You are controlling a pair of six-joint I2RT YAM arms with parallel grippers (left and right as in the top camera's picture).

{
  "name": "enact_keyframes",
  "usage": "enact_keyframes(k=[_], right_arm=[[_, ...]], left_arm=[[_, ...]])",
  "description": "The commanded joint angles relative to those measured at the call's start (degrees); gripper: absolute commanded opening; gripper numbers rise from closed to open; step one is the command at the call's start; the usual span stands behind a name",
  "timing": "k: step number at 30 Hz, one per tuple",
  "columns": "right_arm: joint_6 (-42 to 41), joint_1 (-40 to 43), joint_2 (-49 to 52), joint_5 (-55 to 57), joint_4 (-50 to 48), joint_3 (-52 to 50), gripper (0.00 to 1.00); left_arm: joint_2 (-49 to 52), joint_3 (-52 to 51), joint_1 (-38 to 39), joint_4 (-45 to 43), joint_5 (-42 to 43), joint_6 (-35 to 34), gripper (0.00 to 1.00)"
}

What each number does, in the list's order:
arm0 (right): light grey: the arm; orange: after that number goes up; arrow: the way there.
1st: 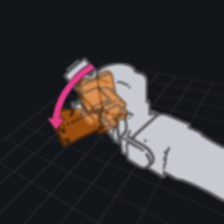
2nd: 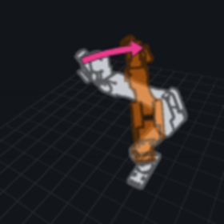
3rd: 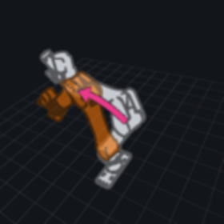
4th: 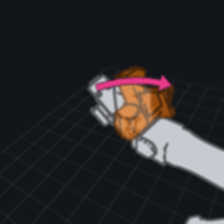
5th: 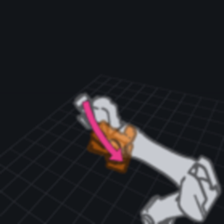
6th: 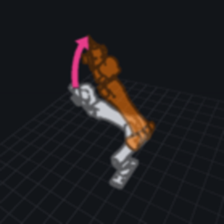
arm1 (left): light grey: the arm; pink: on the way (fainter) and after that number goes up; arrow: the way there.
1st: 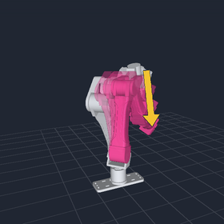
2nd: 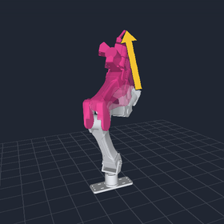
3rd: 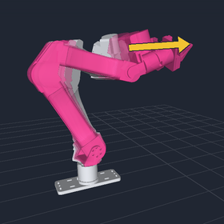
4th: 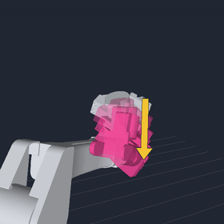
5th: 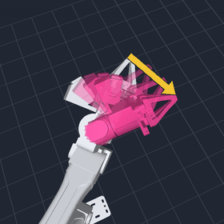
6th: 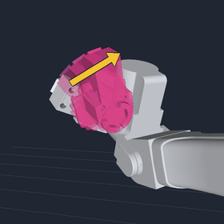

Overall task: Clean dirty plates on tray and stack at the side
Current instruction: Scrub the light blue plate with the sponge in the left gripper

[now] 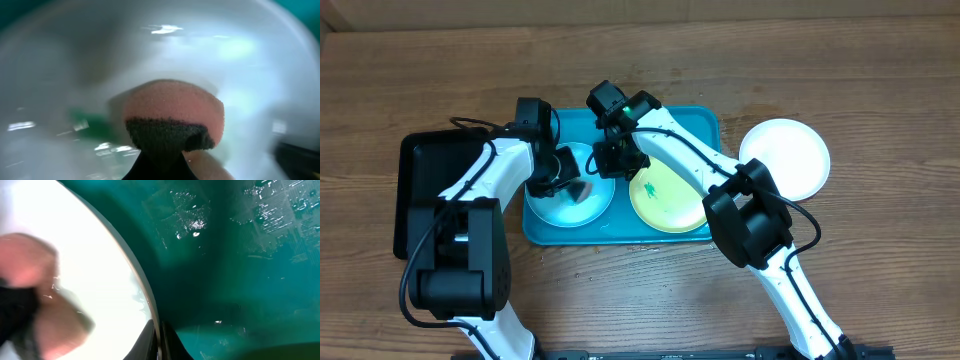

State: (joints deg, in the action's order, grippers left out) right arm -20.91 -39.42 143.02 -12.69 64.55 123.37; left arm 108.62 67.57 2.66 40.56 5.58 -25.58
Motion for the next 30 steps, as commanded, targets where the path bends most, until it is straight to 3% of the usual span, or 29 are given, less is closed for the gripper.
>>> enact_keyframes(k=[1, 7, 10, 13, 14, 17, 21, 30], right_arm=[[-0.37, 0.17, 3.28, 4.13, 0.72, -1.55, 0.04], [-0.37, 0.17, 3.28, 4.13, 0.70, -1.55, 0.04], [-0.37, 0.15, 3.28, 4.11, 0.57, -1.55, 0.04], [-0.37, 0.15, 3.28, 4.11, 0.24, -1.55, 0.04], [-0.35, 0.15, 3.28, 4.11, 0.04, -1.55, 0.04], [-0.37, 0.15, 3.28, 4.11, -0.13, -1.55, 0.04], [-0.37, 0.15, 3.28, 4.11, -0.11, -1.55, 0.04], [-0.33, 0.17, 3.28, 4.09, 0.55, -1.55, 0.04]], left_arm=[[1.14, -1.18, -2.78, 2.93, -21.44, 2.12, 0.04], [1.09, 3.61, -3.85, 7.76, -24.61, 5.49, 0.04], [1.09, 7.89, -3.80, 10.38, -20.00, 5.55, 0.04], [1.09, 10.34, -3.76, 9.77, -3.23, 10.62, 0.04], [1.18, 10.29, -3.74, 7.78, 11.41, 14.88, 0.04], [1.75, 10.14, -3.67, 6.75, 22.29, 16.57, 0.04], [4.11, 10.05, -2.64, 11.89, 18.40, 16.87, 0.05], [6.34, 9.40, -2.73, 19.50, -11.28, 15.98, 0.04]])
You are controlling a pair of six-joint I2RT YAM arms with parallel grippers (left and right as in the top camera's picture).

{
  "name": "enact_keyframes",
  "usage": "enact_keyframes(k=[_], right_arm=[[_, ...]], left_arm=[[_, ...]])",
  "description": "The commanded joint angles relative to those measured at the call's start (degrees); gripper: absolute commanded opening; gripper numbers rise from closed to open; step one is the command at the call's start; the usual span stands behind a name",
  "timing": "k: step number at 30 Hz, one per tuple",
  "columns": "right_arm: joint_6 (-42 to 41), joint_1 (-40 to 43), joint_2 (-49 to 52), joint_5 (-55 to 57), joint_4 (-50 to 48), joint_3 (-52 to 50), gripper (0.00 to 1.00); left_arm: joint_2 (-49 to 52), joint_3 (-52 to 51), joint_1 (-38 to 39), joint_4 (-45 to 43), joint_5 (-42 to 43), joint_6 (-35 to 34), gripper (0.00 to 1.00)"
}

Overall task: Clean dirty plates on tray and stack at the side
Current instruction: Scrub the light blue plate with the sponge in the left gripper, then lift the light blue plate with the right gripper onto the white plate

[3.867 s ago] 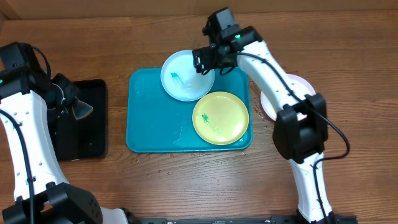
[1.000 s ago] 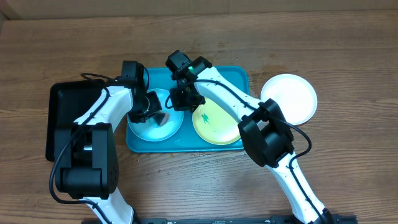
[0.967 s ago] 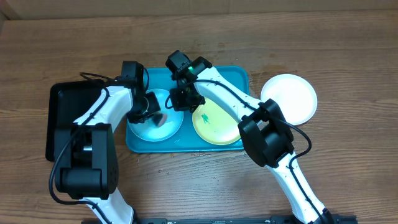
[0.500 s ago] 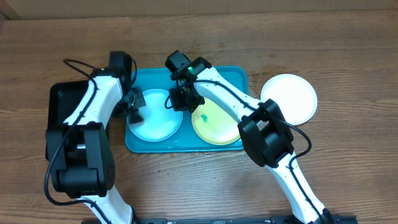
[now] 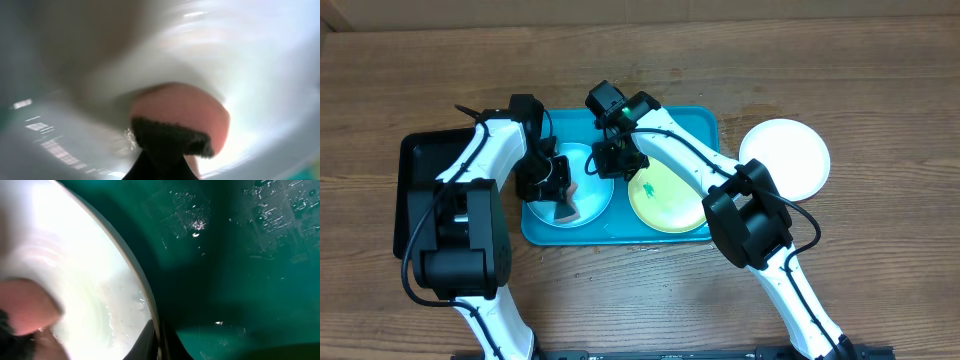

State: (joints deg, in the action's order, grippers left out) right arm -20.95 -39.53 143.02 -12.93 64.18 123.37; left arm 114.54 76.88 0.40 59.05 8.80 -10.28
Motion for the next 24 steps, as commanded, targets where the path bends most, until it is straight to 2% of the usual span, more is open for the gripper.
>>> enact_keyframes(k=[1, 6, 11, 15, 16, 18, 24], right_arm=[[-0.28, 0.26, 3.26, 4.33, 1.09, -1.55, 0.04], [-0.28, 0.26, 3.13, 4.31, 2.69, -0.98, 0.04], [2.14, 0.22, 1.84, 4.37, 5.70, 2.08, 0.04], [3.41, 0.20, -1.38, 7.19, 7.98, 7.82, 0.04], [3.41, 0.15, -2.80, 10.56, 9.73, 11.10, 0.04], [3.43, -0.09, -4.17, 15.65, 12.20, 14.86, 0.04], [5.42, -3.72, -6.73, 34.38, 19.65, 26.16, 0.04]], left_arm=[[0.42, 0.11, -0.61, 1.03, -16.65, -0.24, 0.04], [-0.81, 0.87, -2.03, 1.40, -28.15, -11.98, 0.04], [-4.81, 4.72, -4.39, 1.92, -28.09, -15.54, 0.04], [-12.74, 8.83, -8.35, 2.14, -16.44, -17.86, 0.04], [-16.17, 9.18, -10.78, 1.18, -10.71, -17.84, 0.04], [-19.45, 9.18, -14.08, 0.52, -5.70, -17.81, 0.04], [-24.04, 9.16, -25.59, 4.79, -1.95, -18.88, 0.04]])
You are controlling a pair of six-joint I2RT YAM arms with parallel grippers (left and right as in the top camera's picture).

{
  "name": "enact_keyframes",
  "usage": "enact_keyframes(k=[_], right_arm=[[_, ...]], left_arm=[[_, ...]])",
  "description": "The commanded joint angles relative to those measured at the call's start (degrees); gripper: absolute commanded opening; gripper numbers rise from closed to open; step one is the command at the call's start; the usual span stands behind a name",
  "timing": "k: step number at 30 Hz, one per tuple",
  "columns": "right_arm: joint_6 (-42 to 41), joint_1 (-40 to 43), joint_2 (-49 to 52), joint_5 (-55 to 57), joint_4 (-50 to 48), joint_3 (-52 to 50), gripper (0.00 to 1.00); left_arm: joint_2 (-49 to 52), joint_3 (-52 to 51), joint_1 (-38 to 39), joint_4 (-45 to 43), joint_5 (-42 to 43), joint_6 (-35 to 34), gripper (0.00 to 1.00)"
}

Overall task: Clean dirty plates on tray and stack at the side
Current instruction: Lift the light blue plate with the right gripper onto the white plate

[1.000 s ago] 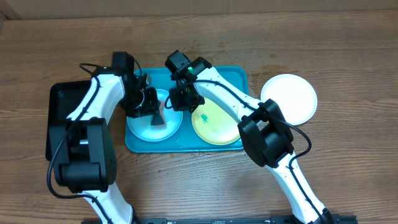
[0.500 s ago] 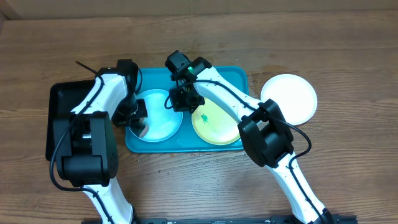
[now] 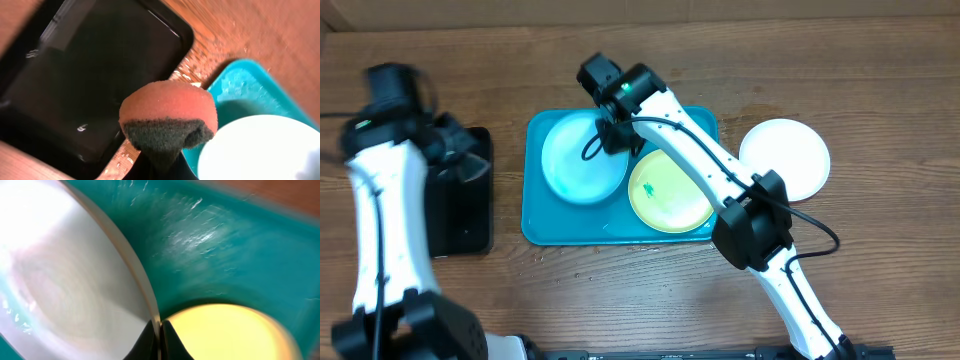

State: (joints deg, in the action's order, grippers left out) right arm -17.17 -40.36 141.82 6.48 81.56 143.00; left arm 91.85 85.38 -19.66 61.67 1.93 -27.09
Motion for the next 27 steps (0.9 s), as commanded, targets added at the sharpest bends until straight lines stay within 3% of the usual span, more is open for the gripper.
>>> enact_keyframes(k=[1, 8, 12, 17, 23, 27], right_arm=[[2.27, -4.07, -5.53, 19.32, 3.72, 8.20, 0.04], [11.76, -13.92, -5.53, 43.56, 9.44, 10.08, 0.04], [11.89, -20.41, -5.53, 61.66, 9.66, 10.08, 0.04], [11.93, -24.20, -5.53, 73.50, 9.68, 10.08, 0.04], [11.82, -24.50, -5.53, 68.57, 9.64, 10.08, 0.04], [11.21, -17.05, -5.42, 39.19, 9.16, 9.66, 0.04]], left_arm=[[-1.33, 0.66, -7.48, 3.13, 6.16, -2.82, 0.04], [-1.14, -0.76, -15.63, 4.00, 13.33, -3.15, 0.04], [-1.14, -0.87, -15.61, 3.69, 13.35, -3.80, 0.04], [-1.14, -0.87, -15.56, 3.67, 13.35, -3.82, 0.04], [-1.14, -0.87, -15.56, 3.48, 13.35, -3.82, 0.04], [-1.14, -0.87, -15.56, 3.39, 13.35, -3.82, 0.04]])
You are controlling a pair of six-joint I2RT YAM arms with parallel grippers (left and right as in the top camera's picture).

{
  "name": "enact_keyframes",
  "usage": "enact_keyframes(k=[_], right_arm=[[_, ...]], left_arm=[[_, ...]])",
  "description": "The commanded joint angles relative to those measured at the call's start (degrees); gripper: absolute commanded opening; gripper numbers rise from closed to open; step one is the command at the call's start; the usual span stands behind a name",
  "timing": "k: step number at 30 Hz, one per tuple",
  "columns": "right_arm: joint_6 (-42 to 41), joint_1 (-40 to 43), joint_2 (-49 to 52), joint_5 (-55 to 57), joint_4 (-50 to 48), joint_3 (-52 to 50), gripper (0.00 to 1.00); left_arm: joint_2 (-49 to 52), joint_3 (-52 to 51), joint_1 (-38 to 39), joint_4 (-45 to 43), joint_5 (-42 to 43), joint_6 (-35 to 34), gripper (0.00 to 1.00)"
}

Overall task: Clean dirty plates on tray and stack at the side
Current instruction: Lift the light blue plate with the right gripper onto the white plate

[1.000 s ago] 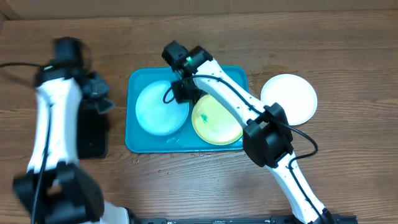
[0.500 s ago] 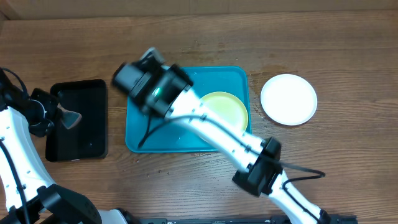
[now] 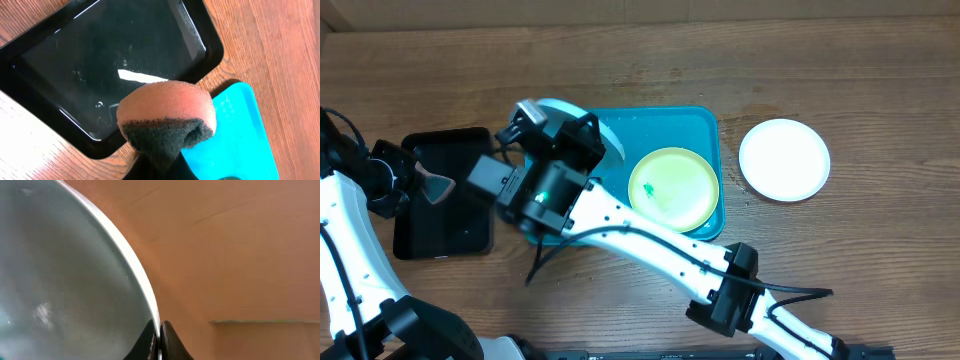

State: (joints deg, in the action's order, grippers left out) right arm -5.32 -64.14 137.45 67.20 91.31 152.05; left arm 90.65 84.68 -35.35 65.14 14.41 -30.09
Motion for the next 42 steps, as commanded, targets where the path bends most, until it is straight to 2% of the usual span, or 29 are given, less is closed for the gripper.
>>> enact_keyframes(k=[1, 5, 7, 12, 14, 18, 21, 24, 28, 29, 36, 42], right_arm=[[-0.63, 9.09, -1.05, -27.26, -0.63, 0.22, 0.04], [-0.68, 21.20, -1.05, -52.65, 2.36, -1.27, 0.04], [-0.98, 27.23, -1.05, -62.05, 5.66, -1.36, 0.04], [-3.87, 41.62, -1.22, -86.12, 5.77, -1.73, 0.04], [-3.87, 46.53, -1.22, -90.92, 5.77, -1.79, 0.04], [-3.85, 53.86, -1.88, -92.32, 5.77, -1.84, 0.04], [-3.91, 58.18, -4.85, -89.09, 5.79, -2.43, 0.04], [-4.63, 59.80, -9.18, -80.63, 5.77, -5.75, 0.04], [-5.44, 61.66, -16.02, -66.88, 5.77, -15.06, 0.04], [-5.44, 63.32, -18.10, -63.69, 5.75, -20.20, 0.04], [-5.55, 72.94, -18.38, -65.61, 3.54, -33.40, 0.04], [-3.32, 78.75, -18.38, -67.28, -3.96, -45.40, 0.04]], left_arm=[[0.07, -0.17, 0.13, -0.07, 0.87, -0.81, 0.04], [0.07, -0.17, 0.13, -0.02, 0.87, -0.81, 0.04], [0.07, -0.17, 0.13, -0.04, 0.87, -0.81, 0.04], [0.07, -0.17, 0.15, -0.24, 0.90, -0.81, 0.04], [0.07, -0.17, 0.15, -0.28, 0.87, -0.81, 0.04], [0.07, -0.17, 0.15, -0.50, 0.85, -0.79, 0.04], [0.07, -0.17, 0.15, -0.74, 0.85, -0.79, 0.04], [0.07, -0.17, 0.15, -0.85, 0.85, -0.79, 0.04], [0.07, -0.17, 0.15, -0.87, 0.90, -0.81, 0.04], [0.07, -0.17, 0.20, -0.94, 0.90, -0.81, 0.04], [0.07, -0.17, 1.75, -1.79, 0.85, -0.79, 0.04], [0.07, -0.17, 3.67, -1.99, 0.85, -0.76, 0.04]])
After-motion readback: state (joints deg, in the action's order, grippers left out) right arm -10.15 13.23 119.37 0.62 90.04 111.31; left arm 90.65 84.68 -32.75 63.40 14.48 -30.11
